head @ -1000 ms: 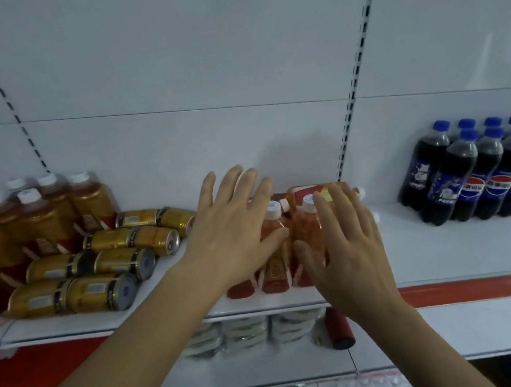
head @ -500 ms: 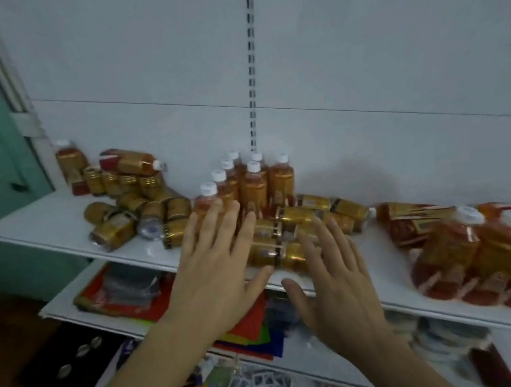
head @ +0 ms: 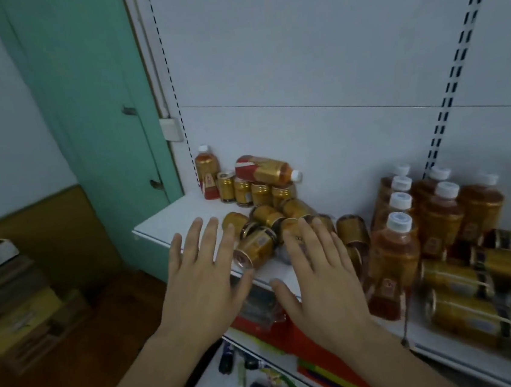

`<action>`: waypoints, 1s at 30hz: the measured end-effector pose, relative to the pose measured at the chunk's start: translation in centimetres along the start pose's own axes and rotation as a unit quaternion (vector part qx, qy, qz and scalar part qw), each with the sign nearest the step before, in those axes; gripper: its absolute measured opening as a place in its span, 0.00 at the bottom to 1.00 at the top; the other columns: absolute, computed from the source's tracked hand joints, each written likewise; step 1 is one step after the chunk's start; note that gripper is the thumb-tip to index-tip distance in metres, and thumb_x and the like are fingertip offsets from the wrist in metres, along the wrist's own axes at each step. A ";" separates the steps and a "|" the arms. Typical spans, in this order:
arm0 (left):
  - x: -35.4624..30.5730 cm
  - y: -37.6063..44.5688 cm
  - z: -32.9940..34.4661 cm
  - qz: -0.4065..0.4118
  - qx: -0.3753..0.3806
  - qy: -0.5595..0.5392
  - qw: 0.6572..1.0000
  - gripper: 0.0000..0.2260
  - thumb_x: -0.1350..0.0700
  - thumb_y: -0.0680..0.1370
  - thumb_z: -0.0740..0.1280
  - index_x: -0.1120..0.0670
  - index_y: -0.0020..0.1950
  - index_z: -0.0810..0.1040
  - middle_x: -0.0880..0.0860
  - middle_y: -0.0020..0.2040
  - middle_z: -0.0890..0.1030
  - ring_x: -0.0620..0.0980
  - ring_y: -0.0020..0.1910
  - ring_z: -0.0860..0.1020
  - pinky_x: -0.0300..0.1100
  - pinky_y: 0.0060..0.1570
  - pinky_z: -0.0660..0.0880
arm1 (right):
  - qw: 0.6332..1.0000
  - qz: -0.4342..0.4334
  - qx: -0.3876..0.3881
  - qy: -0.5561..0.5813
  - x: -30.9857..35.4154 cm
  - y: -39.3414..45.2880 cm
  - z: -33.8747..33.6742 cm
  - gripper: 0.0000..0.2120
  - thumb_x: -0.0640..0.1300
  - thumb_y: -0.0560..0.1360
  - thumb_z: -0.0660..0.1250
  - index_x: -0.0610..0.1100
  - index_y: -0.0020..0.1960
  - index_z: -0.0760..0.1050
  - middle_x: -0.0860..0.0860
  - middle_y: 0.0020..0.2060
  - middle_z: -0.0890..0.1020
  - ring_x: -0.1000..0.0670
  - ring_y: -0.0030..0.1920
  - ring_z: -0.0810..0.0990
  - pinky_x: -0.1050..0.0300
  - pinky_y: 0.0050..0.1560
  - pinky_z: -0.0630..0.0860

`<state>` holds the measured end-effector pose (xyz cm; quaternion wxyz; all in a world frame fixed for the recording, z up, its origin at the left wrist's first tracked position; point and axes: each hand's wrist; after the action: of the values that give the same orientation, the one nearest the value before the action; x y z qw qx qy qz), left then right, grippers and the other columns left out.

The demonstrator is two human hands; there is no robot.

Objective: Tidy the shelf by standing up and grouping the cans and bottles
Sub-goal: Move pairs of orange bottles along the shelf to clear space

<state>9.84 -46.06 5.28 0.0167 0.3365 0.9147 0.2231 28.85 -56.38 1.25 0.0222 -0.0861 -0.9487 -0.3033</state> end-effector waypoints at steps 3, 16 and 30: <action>2.9 3.7 1.5 0.001 -0.005 0.008 1.000 0.36 0.32 0.82 0.53 0.53 0.83 0.66 0.58 0.83 0.65 0.61 0.84 0.59 0.67 0.79 0.60 | 1.000 0.011 -0.005 0.002 0.2 4.3 2.2 0.36 0.67 0.85 0.53 0.45 0.84 0.64 0.42 0.84 0.63 0.39 0.86 0.56 0.33 0.82 0.60; 12.2 16.6 11.5 0.081 0.003 -0.098 0.992 0.35 0.32 0.82 0.51 0.51 0.84 0.62 0.57 0.84 0.63 0.60 0.84 0.58 0.65 0.80 0.57 | 0.979 0.154 0.068 -0.117 -0.5 17.9 11.0 0.38 0.70 0.83 0.48 0.49 0.87 0.52 0.42 0.86 0.55 0.37 0.86 0.50 0.34 0.84 0.52; 21.8 28.1 18.7 0.117 0.008 -0.245 0.962 0.38 0.33 0.79 0.57 0.52 0.84 0.57 0.58 0.82 0.64 0.61 0.79 0.65 0.60 0.76 0.66 | 0.938 0.242 0.106 -0.224 0.3 26.9 15.0 0.41 0.70 0.79 0.54 0.47 0.85 0.58 0.39 0.83 0.61 0.33 0.83 0.58 0.28 0.79 0.61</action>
<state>13.50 -6.10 2.85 0.2110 0.4860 0.8385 0.1273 33.48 -26.13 4.44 -0.1093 -0.3764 -0.9061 -0.1590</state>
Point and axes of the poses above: each hand's wrist, its own y-axis towards the middle knuckle, its own z-axis out of the palm, x = y × z
